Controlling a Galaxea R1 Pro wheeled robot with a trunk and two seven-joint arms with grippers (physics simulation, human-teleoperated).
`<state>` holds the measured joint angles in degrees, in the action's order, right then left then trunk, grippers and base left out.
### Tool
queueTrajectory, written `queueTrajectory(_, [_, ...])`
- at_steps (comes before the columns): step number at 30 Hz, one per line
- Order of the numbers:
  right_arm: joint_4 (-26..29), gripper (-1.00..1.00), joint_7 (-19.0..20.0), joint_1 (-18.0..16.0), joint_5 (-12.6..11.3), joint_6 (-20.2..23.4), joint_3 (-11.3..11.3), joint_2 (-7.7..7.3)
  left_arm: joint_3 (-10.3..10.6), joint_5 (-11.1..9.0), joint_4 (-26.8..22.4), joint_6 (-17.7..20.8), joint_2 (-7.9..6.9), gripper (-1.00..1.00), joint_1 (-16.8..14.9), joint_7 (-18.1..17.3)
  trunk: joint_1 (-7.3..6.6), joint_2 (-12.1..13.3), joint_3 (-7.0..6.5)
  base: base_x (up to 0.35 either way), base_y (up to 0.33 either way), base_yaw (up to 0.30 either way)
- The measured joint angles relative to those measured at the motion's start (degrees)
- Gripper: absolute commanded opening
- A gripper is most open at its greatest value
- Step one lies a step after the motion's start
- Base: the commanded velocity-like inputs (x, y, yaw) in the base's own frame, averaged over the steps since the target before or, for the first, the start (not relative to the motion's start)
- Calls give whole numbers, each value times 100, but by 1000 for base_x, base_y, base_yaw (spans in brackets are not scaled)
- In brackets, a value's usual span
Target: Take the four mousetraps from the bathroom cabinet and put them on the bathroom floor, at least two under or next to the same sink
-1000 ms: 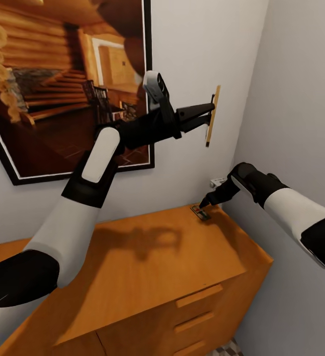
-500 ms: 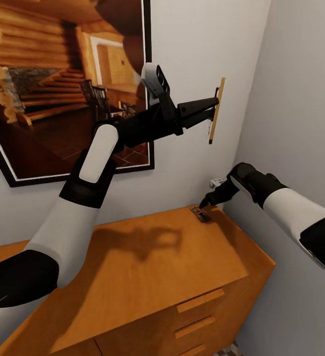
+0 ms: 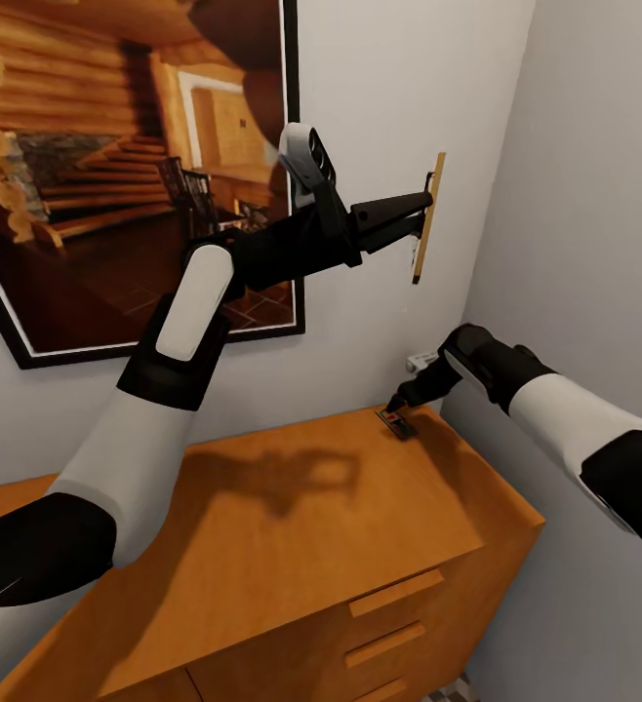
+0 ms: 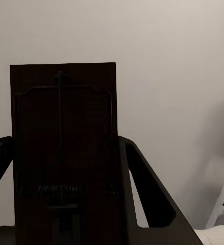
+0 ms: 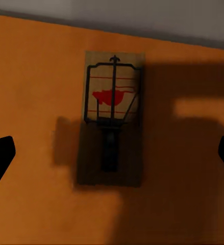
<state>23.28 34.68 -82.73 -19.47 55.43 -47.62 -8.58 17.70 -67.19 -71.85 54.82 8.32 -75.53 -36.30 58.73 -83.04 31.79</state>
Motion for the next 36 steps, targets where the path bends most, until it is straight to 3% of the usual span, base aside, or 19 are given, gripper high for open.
queueTrajectory(36, [-6, 100, -103, 613, 6, -348, 29, 4, 0, -3, -94, 10, 0, -100, 1, 0, -1, -1, -2, 0, 0, 0])
